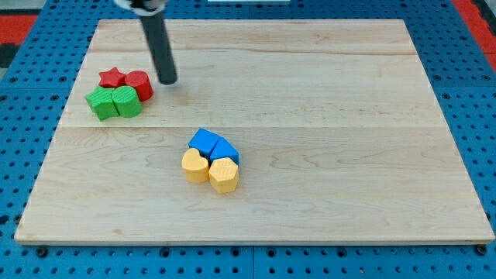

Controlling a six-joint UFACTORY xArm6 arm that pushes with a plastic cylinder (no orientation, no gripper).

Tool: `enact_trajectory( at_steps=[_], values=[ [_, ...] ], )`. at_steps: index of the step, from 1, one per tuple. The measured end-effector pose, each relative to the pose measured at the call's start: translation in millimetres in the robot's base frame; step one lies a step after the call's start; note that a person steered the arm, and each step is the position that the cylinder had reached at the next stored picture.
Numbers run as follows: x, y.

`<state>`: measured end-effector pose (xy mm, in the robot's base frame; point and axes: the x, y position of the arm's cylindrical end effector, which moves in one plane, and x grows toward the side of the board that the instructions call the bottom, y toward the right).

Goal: Push the green circle towards the top right of the board

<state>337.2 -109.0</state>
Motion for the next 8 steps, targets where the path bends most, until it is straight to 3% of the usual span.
enact_trajectory(
  at_steps=[1,3,5,7,8],
  values=[
    [-2.0,32.8],
    [97.1,10.0],
    [108.0,-62.0],
    [123.5,-169.7],
    [92.2,-180.9]
  ],
)
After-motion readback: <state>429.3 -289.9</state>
